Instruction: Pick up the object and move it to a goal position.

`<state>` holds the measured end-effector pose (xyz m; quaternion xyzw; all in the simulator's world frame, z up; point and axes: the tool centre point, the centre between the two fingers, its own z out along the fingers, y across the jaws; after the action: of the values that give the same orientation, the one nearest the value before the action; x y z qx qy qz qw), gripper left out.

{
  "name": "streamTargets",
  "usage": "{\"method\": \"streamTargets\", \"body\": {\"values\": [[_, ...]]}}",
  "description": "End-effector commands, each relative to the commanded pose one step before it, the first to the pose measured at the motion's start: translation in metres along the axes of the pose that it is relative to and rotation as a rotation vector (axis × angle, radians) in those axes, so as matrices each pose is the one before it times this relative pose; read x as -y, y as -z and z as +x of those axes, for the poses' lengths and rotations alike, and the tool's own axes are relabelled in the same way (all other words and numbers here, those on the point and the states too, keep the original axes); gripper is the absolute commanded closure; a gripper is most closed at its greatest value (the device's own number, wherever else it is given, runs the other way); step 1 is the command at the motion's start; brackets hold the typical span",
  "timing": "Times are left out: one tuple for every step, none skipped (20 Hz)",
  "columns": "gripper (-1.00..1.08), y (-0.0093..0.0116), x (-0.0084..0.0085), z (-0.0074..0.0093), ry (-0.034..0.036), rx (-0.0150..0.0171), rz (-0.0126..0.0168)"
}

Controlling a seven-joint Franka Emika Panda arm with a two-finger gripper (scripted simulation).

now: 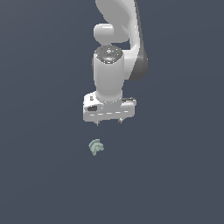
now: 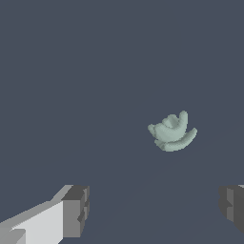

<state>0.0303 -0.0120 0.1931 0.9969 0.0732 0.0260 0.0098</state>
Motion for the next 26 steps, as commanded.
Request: {"method": "streamTargets", "body": {"values": [[-0.92, -0.00778, -0.00586, 0.00324, 0.03634, 0.00485, 0.00003], [-0.92, -0.00359, -0.00271, 0.00143, 0.01708, 0.00206, 0.00021], [-0.92, -0.00385, -0.00293, 0.00144, 0.01818, 0.00216, 0.00033], [-0.92, -0.00412, -0.00314, 0.00142, 0.01927, 0.00226, 0.00048], [-0.92, -0.00440, -0.00338, 0.00138, 0.02034, 0.00235, 0.00065], [-0.92, -0.00468, -0.00358, 0.00133, 0.02144, 0.00242, 0.00085], [-0.92, -0.00484, -0.00372, 0.00122, 0.02193, 0.00241, 0.00103], [-0.92, -0.00488, -0.00376, 0.00106, 0.02186, 0.00234, 0.00119], [-0.92, -0.00492, -0.00377, 0.00092, 0.02183, 0.00226, 0.00135], [-0.92, -0.00495, -0.00379, 0.00077, 0.02178, 0.00217, 0.00150], [-0.92, -0.00499, -0.00382, 0.00061, 0.02171, 0.00207, 0.00164], [-0.92, -0.00497, -0.00379, 0.00046, 0.02145, 0.00195, 0.00176], [-0.92, -0.00477, -0.00362, 0.00029, 0.02038, 0.00176, 0.00180], [-0.92, -0.00454, -0.00342, 0.00015, 0.01922, 0.00157, 0.00181], [-0.92, -0.00430, -0.00323, 0.00002, 0.01808, 0.00139, 0.00179], [-0.92, -0.00406, -0.00302, -0.00008, 0.01695, 0.00123, 0.00176], [-0.92, -0.00381, -0.00283, -0.00016, 0.01581, 0.00108, 0.00171], [-0.92, -0.00356, -0.00262, -0.00022, 0.01470, 0.00094, 0.00165], [-0.92, -0.00331, -0.00243, -0.00028, 0.01356, 0.00082, 0.00156], [-0.92, -0.00306, -0.00221, -0.00031, 0.01248, 0.00070, 0.00148], [-0.92, -0.00280, -0.00202, -0.00033, 0.01135, 0.00060, 0.00138], [-0.92, -0.00254, -0.00183, -0.00035, 0.01024, 0.00051, 0.00127], [-0.92, -0.00228, -0.00161, -0.00033, 0.00918, 0.00043, 0.00115], [-0.92, -0.00201, -0.00143, -0.00032, 0.00807, 0.00035, 0.00103], [-0.92, -0.00174, -0.00124, -0.00030, 0.00698, 0.00029, 0.00090], [-0.92, -0.00148, -0.00103, -0.00026, 0.00593, 0.00023, 0.00077]]}}
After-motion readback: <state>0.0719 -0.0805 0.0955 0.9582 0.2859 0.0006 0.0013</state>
